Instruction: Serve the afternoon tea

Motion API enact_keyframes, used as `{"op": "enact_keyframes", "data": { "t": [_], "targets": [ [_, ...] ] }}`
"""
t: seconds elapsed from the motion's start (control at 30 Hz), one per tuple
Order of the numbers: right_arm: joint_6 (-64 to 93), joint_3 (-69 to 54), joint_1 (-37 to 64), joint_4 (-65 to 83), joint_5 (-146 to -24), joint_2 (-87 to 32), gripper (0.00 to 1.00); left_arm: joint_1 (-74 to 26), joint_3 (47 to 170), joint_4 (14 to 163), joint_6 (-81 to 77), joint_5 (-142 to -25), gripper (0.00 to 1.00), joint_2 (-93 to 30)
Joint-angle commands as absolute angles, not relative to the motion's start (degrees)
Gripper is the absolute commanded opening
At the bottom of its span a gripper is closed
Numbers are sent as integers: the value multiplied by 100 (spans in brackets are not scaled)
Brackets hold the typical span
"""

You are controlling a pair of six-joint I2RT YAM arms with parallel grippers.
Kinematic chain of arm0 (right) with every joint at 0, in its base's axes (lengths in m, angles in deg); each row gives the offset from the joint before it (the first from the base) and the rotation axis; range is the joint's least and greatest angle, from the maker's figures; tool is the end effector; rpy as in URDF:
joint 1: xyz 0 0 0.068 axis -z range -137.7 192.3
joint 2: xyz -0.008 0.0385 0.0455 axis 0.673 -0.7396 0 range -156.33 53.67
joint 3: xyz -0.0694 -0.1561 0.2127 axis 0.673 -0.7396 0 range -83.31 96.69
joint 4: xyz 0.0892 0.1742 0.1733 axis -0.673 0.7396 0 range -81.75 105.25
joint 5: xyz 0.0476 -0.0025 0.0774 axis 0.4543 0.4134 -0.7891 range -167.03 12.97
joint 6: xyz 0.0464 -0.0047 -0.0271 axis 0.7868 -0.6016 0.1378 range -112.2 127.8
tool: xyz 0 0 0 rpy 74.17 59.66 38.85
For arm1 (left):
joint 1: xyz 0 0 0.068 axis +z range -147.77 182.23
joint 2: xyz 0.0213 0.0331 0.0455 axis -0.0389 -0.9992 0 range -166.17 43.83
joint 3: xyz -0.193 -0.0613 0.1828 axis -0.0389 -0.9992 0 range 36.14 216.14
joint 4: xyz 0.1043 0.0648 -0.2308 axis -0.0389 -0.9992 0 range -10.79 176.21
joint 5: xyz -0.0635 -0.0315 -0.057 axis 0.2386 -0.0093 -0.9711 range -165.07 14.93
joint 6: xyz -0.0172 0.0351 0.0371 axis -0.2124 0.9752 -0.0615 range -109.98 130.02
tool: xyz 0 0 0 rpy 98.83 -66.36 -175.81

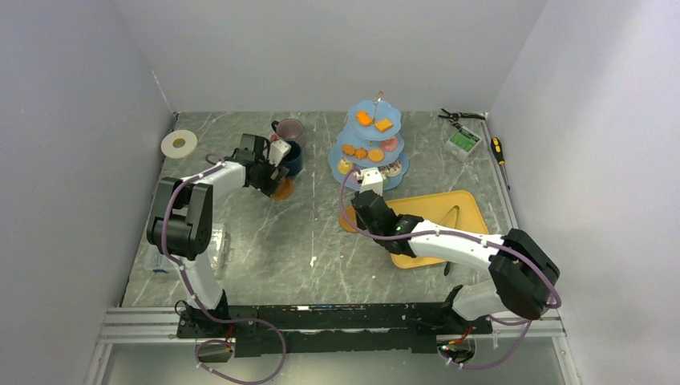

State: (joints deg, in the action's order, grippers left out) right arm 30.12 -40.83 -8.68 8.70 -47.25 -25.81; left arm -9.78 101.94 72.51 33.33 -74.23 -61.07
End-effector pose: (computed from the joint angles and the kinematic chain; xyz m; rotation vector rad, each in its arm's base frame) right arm 0.1943 0.2117 0.2098 -0.2542 2.1163 0.1720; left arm 0.3738 -0.0790 0.1733 0.7510 2.3794 0.1008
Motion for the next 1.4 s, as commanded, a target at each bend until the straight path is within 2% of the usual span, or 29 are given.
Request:
{"op": "enact_keyframes", "data": {
  "t": [0.0, 0.43, 0.83, 1.1, 1.37],
  "targets": [
    [3000, -3859, -946, 799, -4646, -2366, 8, -1170, 9923, 7565, 3623, -7089, 94, -6112],
    [3014, -3862, -941, 788, -4683, -2622, 9, -2091, 8971, 7137, 3734, -7075, 94, -5338],
    [3407, -4119, -636, 55, -5122, -3795, 8, -2686, 8896, 6609, 3454, -7647, 94, -4972],
    [3531, -4007, -330, -336, -5406, -4279, 6, -3177, 8951, 6650, 3342, -7621, 94, -5176],
    [3670, -4335, 57, -455, -5466, -4213, 4, -3582, 9313, 6760, 3197, -7520, 94, -5564]
  ]
}}
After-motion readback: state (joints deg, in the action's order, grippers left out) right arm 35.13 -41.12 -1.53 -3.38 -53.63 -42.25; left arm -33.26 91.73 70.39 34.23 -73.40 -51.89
